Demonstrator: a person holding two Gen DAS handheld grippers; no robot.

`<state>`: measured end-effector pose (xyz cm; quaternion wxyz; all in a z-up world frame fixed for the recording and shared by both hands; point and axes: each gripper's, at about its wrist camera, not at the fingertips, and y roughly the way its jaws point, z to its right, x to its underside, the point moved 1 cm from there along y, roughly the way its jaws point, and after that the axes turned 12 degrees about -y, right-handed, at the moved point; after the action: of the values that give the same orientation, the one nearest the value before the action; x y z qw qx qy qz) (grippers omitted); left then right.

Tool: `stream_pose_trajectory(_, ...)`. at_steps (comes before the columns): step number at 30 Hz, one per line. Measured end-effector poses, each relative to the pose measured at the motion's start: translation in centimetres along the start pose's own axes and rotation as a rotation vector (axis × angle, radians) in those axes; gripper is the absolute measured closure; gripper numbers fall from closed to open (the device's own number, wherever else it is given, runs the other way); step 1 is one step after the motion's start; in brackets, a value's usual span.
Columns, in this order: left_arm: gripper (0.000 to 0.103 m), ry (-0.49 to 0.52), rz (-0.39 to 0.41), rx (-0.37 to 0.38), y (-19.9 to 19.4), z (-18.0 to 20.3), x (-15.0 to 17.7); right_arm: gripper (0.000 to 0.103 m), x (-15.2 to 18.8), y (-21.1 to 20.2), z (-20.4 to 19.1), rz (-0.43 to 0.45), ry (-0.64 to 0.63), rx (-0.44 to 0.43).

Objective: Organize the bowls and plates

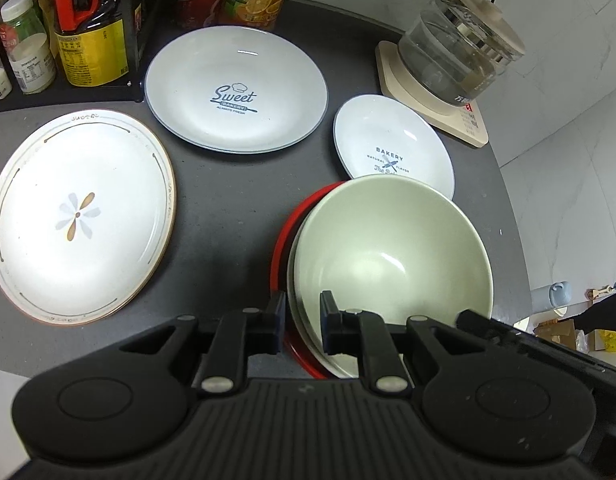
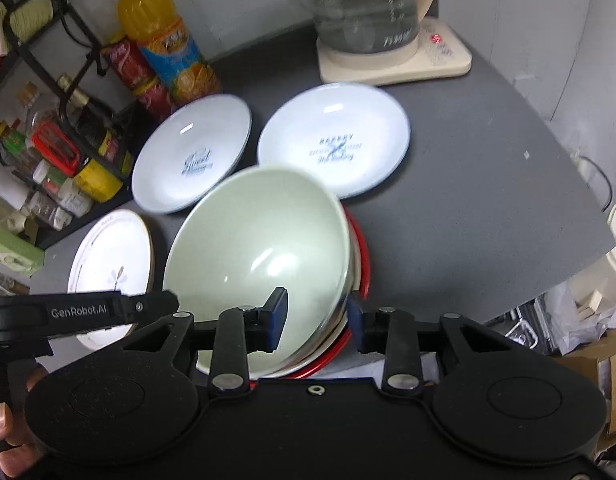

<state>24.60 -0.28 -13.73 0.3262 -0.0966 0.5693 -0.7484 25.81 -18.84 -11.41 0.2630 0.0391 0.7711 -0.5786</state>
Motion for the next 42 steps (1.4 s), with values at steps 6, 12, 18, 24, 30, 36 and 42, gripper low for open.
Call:
stream_pose_trajectory(6,0.088,-0.004,0.019,0.021,-0.8,-0.3,-0.1,0.095,0.3,0.8,1.4,-0.004,0.043,0.015)
stream_pose_trajectory(12,0.085,-0.001,0.026,0.032,-1.7,-1.0,-0.2,0.095,0.4,0.9,0.9,-0.015,0.039,0.032)
stream_pose_trajectory(18,0.076,0.021,0.037,0.033,-2.7,-1.8,-0.1,0.089,0.6,0.4,0.2,-0.030,0.045,0.035)
stream_pose_trajectory(24,0.048,0.044,0.075,0.012,-4.4,-3.3,0.2,0.062,0.7,-1.6,-1.8,0.031,0.018,0.043)
stream_pose_trajectory(30,0.035,0.056,0.101,0.005,-5.9,-5.1,0.6,0.039,0.3,-2.4,-4.6,0.079,-0.032,0.026)
stream_pose_trajectory(36,0.030,0.033,0.121,-0.004,-7.2,-6.9,0.4,0.021,-0.3,-2.6,-6.8,0.099,-0.070,0.025)
stream_pose_trajectory(42,0.028,0.001,0.142,-0.010,-8.1,-8.1,-0.3,0.014,-1.1,-2.6,-8.2,0.109,-0.100,0.022)
